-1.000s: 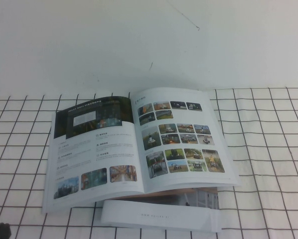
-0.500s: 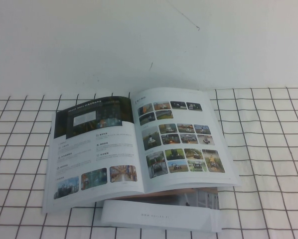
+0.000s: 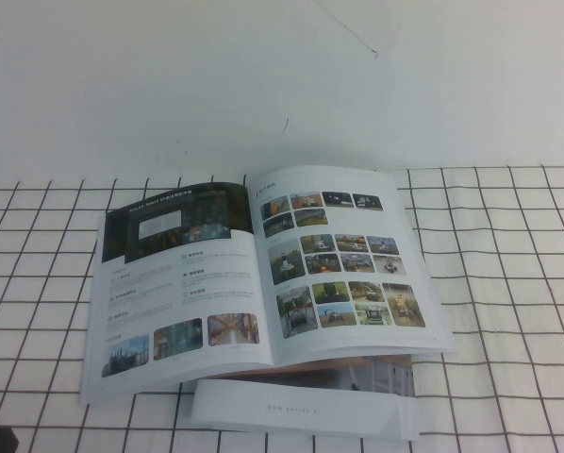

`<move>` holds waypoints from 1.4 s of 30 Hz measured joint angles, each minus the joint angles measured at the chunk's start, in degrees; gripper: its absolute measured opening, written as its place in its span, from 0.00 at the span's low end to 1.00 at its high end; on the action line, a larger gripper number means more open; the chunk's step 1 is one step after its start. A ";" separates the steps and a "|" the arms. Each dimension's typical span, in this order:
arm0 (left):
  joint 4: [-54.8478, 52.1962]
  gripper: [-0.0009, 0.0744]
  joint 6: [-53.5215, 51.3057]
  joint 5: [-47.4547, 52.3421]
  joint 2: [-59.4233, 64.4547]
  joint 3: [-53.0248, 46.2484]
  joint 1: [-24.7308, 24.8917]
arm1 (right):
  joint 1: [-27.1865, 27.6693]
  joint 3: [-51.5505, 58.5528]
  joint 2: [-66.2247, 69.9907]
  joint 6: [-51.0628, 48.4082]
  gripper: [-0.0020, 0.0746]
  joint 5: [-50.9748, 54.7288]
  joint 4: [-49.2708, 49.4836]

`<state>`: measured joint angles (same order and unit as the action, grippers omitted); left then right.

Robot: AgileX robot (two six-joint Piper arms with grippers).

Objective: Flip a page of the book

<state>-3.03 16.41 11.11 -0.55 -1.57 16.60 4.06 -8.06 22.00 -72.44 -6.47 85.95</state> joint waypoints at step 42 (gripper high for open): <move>1.86 0.01 -6.87 7.74 -0.13 0.21 -18.93 | 0.00 0.00 0.00 -0.09 0.02 0.00 0.65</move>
<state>-1.18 9.54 18.85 -0.67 -1.36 -2.33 4.06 -8.06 22.00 -72.53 -6.47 86.60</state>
